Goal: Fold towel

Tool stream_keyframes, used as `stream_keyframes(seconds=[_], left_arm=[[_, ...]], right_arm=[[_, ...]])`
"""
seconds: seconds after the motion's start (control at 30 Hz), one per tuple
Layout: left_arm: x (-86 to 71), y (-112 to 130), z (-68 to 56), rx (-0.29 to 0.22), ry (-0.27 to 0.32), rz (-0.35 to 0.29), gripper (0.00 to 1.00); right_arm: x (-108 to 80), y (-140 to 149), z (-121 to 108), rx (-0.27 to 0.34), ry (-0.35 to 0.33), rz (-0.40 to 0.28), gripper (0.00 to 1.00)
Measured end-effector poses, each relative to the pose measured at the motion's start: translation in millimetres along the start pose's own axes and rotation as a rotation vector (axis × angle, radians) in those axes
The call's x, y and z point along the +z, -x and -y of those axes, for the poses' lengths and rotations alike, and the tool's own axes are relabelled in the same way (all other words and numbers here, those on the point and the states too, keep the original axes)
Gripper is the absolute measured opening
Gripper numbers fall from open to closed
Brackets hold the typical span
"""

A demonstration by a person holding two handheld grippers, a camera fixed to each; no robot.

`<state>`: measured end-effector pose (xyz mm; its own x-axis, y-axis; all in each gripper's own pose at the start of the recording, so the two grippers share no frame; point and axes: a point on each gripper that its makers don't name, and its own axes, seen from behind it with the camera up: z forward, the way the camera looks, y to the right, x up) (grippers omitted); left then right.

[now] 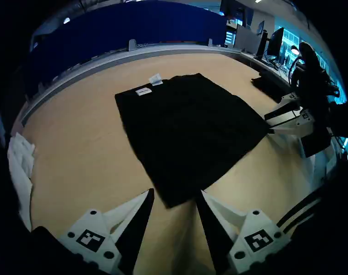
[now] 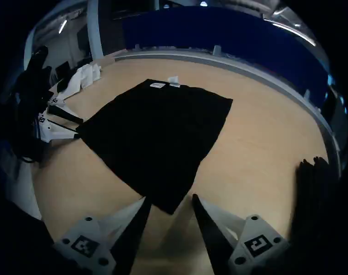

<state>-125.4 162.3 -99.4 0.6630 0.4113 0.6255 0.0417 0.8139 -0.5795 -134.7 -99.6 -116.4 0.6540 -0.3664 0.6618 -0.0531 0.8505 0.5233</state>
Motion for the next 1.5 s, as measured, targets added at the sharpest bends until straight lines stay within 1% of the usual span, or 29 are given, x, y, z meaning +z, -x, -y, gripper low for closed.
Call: stream_keyframes(seconds=[0.1, 0.17, 0.23, 0.37, 0.43, 0.5, 0.57, 0.63, 0.87, 1.07, 1.27, 1.5], left_arm=[[0.4, 0.7, 1.4, 0.002, -0.012, 0.003, 0.54], [0.3, 1.4, 1.4, 0.0, -0.016, 0.005, 0.51], [0.0, 2.5, 1.4, -0.004, -0.022, 0.008, 0.45], [-1.0, 4.5, 3.0, -0.009, -0.038, 0.013, 0.33], [-1.0, 4.8, 3.9, -0.014, -0.039, 0.014, 0.26], [-0.9, 4.7, 5.2, -0.022, -0.042, 0.017, 0.18], [-0.9, 4.2, 6.9, -0.032, -0.046, 0.019, 0.16], [-1.3, 3.6, 5.4, -0.042, -0.039, 0.02, 0.13], [-9.1, -7.7, 2.6, -0.055, -0.03, -0.008, 0.12], [-22.9, -25.5, 4.3, -0.083, -0.032, -0.041, 0.12], [-48.7, -44.5, 7.3, -0.116, -0.044, -0.082, 0.12], [-82.5, -60.7, 5.1, -0.161, -0.049, -0.122, 0.12]], right_arm=[[1.3, 0.3, 0.2, 0.006, 0.001, -0.004, 0.49], [1.3, 0.5, 1.1, 0.003, -0.002, -0.007, 0.45], [0.5, 1.3, 1.8, -0.007, -0.003, -0.007, 0.42], [-1.2, 2.6, 3.5, -0.028, -0.003, -0.002, 0.31], [-1.4, 3.0, 3.8, -0.038, 0.001, 0.0, 0.25], [-1.4, 2.9, 4.5, -0.042, 0.003, 0.003, 0.23], [-1.4, 2.4, 5.4, -0.041, 0.001, 0.006, 0.21], [-1.8, -0.4, 5.5, -0.033, 0.001, 0.0, 0.21], [-8.6, -10.6, 4.3, -0.018, -0.007, -0.021, 0.2], [-20.9, -27.6, 4.3, -0.011, -0.007, -0.046, 0.2], [-40.1, -47.1, 8.8, -0.022, -0.017, -0.066, 0.2], [-69.5, -65.2, 18.4, -0.045, -0.032, -0.084, 0.2]])
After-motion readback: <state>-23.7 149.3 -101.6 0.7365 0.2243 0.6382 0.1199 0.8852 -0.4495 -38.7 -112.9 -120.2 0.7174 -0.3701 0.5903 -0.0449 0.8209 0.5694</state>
